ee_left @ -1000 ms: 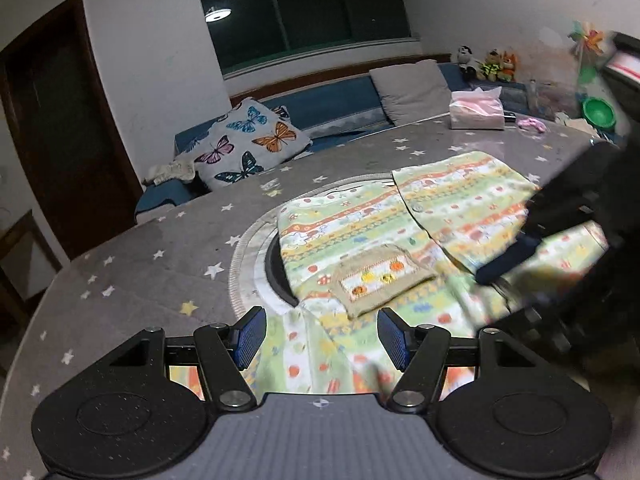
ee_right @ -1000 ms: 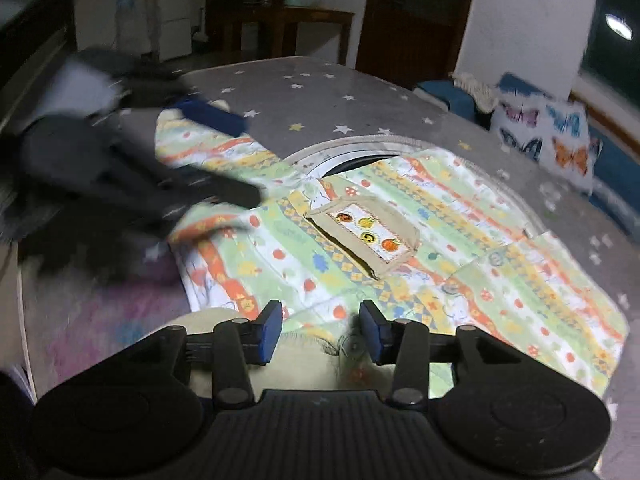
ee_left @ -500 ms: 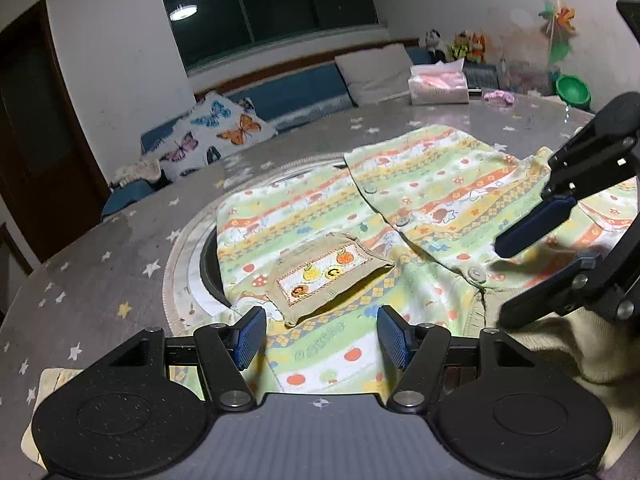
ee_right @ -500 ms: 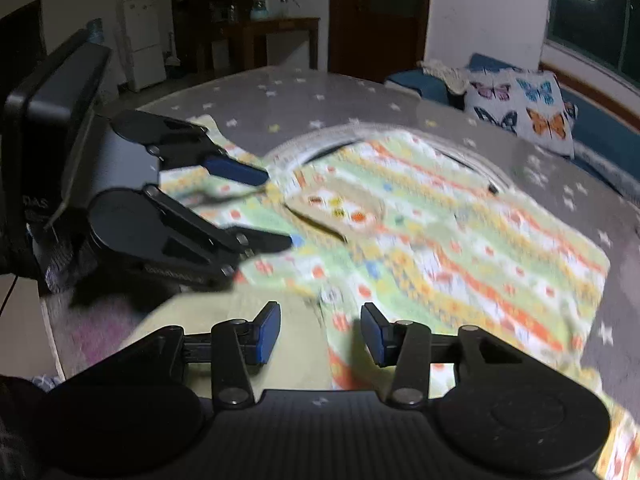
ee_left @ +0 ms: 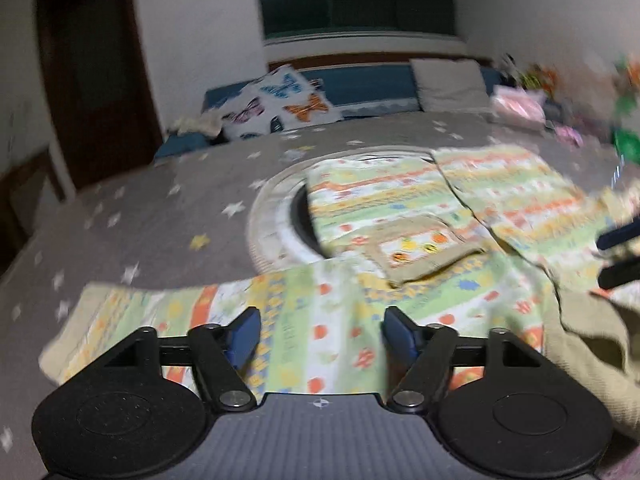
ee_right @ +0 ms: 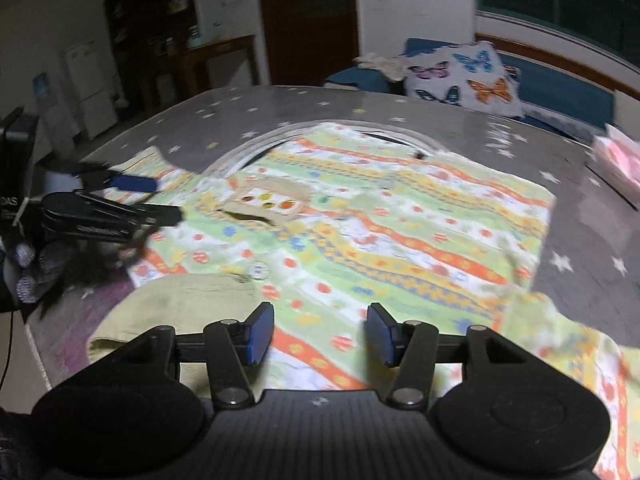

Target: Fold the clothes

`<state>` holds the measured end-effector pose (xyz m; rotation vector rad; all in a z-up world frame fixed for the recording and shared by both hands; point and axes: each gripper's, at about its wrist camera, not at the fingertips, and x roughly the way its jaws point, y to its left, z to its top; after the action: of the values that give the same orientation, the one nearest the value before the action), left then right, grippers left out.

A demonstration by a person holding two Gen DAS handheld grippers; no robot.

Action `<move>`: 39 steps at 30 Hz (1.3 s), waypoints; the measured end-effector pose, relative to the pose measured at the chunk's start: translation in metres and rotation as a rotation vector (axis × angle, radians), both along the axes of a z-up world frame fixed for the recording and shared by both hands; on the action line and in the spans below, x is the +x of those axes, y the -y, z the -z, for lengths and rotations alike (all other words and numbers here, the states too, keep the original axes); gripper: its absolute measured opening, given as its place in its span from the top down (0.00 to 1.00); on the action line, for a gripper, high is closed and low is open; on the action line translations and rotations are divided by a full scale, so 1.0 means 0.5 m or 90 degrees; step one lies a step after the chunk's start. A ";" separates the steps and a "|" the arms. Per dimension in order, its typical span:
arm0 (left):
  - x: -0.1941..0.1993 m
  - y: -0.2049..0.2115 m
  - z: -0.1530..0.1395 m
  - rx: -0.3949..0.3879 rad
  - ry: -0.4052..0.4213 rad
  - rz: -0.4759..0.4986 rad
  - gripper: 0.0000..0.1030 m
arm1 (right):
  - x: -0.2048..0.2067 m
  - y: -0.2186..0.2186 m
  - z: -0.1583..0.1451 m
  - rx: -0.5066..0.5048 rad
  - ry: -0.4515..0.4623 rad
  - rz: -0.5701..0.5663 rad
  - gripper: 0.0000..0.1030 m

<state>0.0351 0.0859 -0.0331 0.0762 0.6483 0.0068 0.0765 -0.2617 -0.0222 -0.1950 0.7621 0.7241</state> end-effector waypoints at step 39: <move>0.002 -0.203 -0.030 0.028 0.006 -0.248 0.13 | 0.028 0.307 0.001 0.012 0.039 0.358 0.47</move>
<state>0.0360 0.1874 -0.0182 -0.0082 0.6459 0.3977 0.0908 -0.4153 -0.0228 0.0178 0.7057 0.1908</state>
